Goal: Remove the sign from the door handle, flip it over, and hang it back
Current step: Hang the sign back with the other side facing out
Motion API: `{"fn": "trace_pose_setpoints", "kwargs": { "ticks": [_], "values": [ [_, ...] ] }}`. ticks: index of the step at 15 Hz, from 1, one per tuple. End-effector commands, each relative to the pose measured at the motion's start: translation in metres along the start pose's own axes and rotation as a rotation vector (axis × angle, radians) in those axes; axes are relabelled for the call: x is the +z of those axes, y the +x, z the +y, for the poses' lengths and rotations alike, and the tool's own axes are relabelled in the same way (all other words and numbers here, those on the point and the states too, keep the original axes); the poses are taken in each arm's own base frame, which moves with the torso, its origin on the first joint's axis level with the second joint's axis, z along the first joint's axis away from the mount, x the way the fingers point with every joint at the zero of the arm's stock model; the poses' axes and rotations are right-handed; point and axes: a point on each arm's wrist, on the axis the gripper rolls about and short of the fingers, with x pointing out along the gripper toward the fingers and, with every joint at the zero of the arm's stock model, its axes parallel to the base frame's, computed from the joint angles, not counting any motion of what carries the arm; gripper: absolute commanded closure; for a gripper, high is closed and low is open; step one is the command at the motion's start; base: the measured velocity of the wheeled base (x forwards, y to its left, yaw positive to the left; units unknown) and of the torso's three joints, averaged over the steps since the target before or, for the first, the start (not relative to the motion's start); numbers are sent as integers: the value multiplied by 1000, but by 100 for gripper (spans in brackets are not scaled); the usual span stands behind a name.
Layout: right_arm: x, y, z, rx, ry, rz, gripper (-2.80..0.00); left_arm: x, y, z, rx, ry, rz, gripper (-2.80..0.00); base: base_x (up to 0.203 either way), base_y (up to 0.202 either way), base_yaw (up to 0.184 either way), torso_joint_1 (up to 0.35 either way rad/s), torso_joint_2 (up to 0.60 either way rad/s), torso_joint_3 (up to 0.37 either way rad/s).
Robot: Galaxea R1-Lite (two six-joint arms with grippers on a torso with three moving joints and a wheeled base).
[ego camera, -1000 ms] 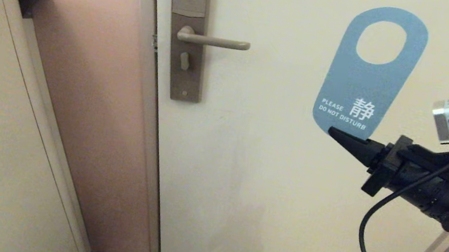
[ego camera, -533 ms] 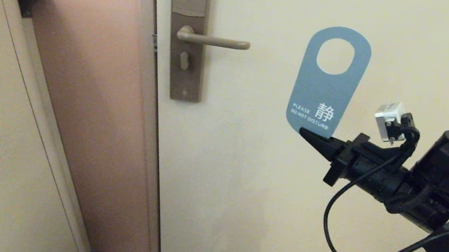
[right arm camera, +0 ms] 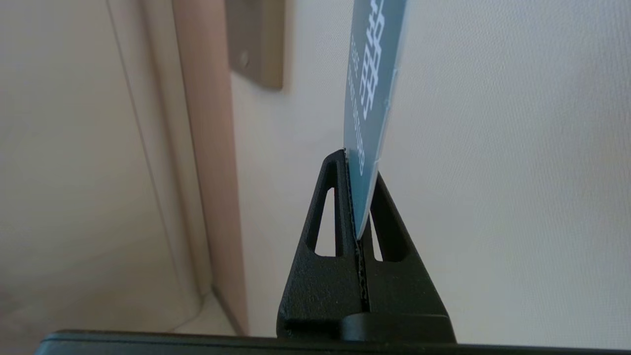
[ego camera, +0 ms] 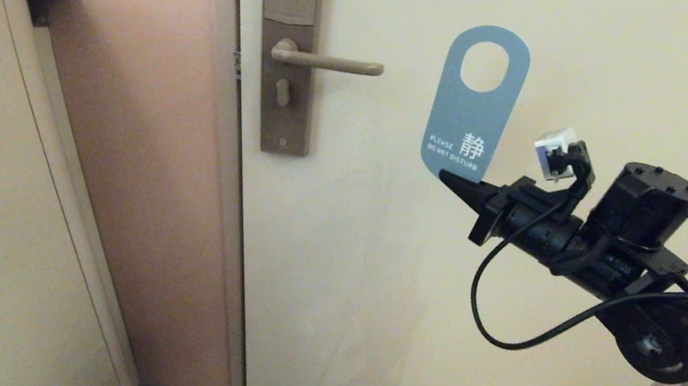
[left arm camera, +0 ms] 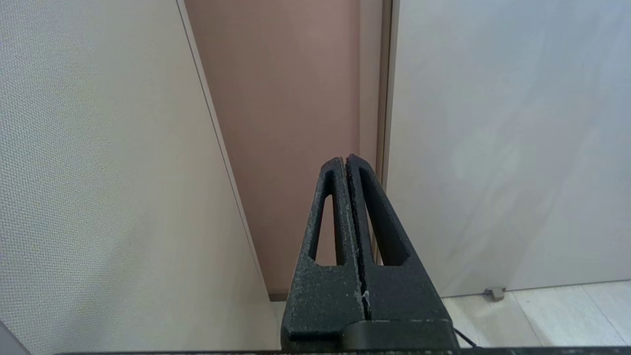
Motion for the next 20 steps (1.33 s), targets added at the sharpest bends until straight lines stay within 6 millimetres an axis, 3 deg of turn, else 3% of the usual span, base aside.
{"fn": "trace_pose_setpoints", "kwargs": {
  "ticks": [1,9,20],
  "values": [
    [0,13,-4,10,-8,-15,0,0,0,0,0,0,1,0,0,0,0,0,0,0],
    [-9,59,-2,66,-27,-33,0,0,0,0,0,0,1,0,0,0,0,0,0,0],
    [-36,68,-14,-4,-41,15,0,0,0,0,0,0,1,0,0,0,0,0,0,0]
  ]
}}
